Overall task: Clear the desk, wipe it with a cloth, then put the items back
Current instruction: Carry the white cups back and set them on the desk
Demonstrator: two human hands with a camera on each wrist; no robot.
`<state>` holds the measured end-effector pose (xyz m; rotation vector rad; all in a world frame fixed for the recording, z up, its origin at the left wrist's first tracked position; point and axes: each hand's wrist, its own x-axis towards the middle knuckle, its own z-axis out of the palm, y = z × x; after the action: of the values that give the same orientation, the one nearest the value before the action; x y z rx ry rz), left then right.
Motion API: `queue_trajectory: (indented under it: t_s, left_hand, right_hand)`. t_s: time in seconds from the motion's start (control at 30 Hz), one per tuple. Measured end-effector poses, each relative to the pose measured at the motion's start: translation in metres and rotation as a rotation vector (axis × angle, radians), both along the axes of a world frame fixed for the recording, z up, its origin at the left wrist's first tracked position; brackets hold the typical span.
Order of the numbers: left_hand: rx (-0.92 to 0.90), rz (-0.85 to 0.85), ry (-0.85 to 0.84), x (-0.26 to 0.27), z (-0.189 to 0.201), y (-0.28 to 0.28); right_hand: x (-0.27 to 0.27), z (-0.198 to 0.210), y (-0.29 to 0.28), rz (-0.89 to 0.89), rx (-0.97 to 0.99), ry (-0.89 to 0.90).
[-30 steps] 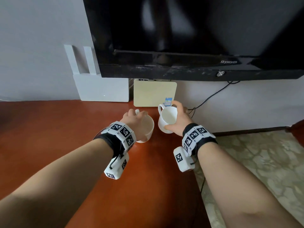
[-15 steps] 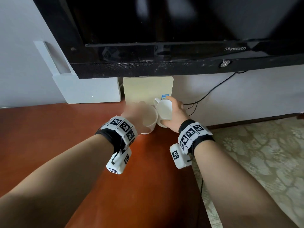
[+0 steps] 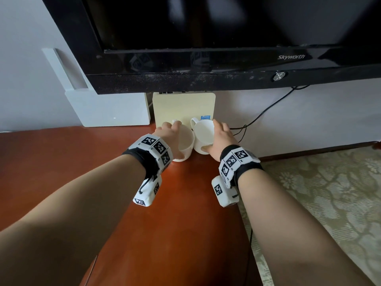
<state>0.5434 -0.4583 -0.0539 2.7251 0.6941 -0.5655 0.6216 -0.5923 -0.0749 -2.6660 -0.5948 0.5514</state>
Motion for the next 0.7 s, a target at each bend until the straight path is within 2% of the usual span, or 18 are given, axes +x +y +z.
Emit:
queue_trajectory:
  t_s: [0.4, 0.7]
  left_hand:
    - [0.022, 0.053, 0.046, 0.006, -0.003, -0.005]
    - [-0.02, 0.118, 0.01, -0.026, 0.011, 0.001]
  right_hand:
    - [-0.001, 0.007, 0.006, -0.023, -0.093, 0.01]
    - [-0.024, 0.029, 0.0, 0.039, -0.004, -0.037]
